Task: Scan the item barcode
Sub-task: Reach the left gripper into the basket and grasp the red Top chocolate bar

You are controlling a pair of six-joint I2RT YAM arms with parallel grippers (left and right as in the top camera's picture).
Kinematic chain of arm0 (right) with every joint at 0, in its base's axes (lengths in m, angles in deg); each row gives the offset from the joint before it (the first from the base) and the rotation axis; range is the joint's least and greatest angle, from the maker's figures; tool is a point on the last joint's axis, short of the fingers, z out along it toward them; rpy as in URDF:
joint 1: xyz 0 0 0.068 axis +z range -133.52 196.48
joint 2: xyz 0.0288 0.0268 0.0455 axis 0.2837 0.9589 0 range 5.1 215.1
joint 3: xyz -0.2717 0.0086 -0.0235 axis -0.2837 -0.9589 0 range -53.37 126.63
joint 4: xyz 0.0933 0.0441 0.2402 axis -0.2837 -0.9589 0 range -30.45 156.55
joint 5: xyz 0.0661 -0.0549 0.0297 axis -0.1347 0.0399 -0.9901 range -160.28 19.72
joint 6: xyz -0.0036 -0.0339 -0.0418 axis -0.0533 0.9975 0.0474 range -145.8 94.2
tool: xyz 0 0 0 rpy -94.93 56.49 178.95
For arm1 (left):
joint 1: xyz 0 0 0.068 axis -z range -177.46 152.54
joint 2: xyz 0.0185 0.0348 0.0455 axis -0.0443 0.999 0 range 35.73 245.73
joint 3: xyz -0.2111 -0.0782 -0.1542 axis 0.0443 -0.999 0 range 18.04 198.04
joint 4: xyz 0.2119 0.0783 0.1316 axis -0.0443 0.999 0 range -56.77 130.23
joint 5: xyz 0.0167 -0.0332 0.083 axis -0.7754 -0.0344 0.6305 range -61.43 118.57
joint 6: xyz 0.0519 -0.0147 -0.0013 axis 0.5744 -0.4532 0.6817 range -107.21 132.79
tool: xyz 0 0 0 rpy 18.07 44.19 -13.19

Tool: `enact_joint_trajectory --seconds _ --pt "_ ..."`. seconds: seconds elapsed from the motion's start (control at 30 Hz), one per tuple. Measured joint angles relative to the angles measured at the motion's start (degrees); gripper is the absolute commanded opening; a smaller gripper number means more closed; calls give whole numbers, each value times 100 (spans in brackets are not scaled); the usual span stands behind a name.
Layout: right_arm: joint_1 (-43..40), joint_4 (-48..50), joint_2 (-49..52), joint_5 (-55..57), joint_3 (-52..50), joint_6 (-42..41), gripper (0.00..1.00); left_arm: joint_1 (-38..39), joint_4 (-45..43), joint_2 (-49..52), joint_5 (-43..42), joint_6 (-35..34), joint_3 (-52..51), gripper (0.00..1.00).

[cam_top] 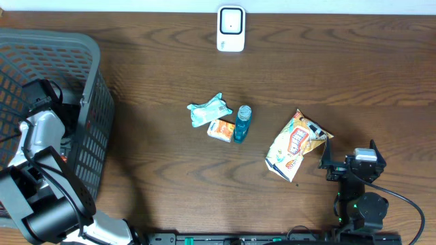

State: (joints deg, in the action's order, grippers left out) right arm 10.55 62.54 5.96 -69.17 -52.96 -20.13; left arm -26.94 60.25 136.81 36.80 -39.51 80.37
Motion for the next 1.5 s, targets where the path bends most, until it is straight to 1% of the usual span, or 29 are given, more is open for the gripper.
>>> enact_joint_trajectory --seconds 0.2,0.43,0.53,0.8,0.9,0.93,0.97,1.03,1.2,1.5 --pt "0 0 0 0 0 2 99 -4 -4 -107 11 1137 -20 99" --pt "0 0 -2 0 0 0 99 -9 -247 -1071 15 1928 -61 98" --pt "0 0 0 0 0 0 99 -9 -391 -1283 35 2354 -59 98" --pt "0 0 -2 0 0 2 99 -9 -378 -894 74 3663 -79 98" --pt "0 2 0 0 0 0 99 -9 -74 -614 66 3980 -92 98" --pt "0 0 -2 0 0 0 99 -11 96 -529 28 4065 -107 100" --pt "0 0 -2 0 0 0 99 -11 219 -468 -42 4146 -118 97" --pt "0 0 -2 0 0 2 99 -11 345 -385 -256 4369 -151 97" --pt "0 0 0 0 0 0 99 -9 415 -374 -859 5189 -177 97" --pt "0 0 -2 0 0 0 99 -11 306 -374 -1099 5917 -177 97"
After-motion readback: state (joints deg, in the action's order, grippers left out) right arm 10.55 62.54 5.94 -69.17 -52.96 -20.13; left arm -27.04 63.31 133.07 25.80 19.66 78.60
